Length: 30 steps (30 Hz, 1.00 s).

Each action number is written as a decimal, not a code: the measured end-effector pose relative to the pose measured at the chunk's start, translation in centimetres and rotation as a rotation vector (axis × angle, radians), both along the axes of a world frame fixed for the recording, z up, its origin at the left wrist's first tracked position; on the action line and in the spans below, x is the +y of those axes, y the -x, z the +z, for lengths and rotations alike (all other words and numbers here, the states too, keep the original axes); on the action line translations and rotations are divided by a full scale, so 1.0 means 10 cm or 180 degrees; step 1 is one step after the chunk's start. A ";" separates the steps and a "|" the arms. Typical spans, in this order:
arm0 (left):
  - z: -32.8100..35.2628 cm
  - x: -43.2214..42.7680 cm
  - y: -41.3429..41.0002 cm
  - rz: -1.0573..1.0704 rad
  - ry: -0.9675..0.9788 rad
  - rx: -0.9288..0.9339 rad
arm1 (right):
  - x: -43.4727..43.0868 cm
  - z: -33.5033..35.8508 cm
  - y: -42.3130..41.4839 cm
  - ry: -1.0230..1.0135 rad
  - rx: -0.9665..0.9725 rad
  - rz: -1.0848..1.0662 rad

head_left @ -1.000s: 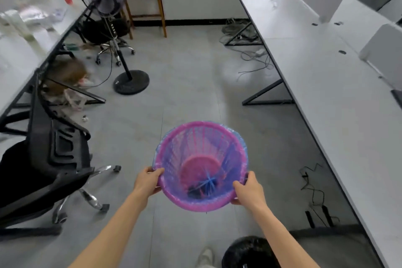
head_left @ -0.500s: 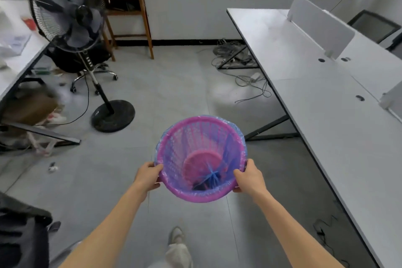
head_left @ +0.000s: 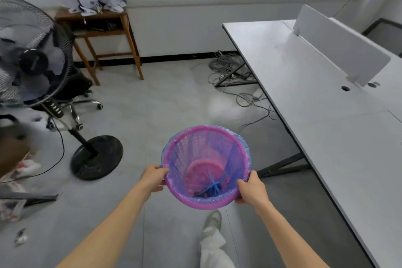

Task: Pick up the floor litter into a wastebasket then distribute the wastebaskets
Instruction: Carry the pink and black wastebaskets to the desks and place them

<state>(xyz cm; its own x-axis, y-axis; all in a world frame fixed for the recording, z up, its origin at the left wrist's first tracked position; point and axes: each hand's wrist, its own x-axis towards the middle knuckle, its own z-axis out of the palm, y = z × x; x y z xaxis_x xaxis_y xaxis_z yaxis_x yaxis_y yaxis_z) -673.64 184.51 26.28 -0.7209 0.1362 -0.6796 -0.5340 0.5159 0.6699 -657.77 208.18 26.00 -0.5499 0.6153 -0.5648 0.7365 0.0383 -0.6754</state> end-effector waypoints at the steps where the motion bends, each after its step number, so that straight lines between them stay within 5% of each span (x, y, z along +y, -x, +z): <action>1: -0.01 0.11 0.19 -0.0006 0.0017 -0.0035 | 0.11 -0.01 0.21 -0.0005 -0.0022 0.0040; 15: -0.41 1.59 3.04 -0.0060 0.0095 -0.0528 | 1.69 -0.39 3.35 -0.0226 -0.0720 0.0414; 26: -2.10 2.19 4.72 -0.1245 0.1193 -0.0427 | 2.25 -2.43 4.71 0.0116 -0.1671 -0.0226; 30: -3.05 2.38 4.97 -0.1658 0.1474 -0.0324 | 2.40 -3.76 4.73 0.0304 -0.1864 -0.0497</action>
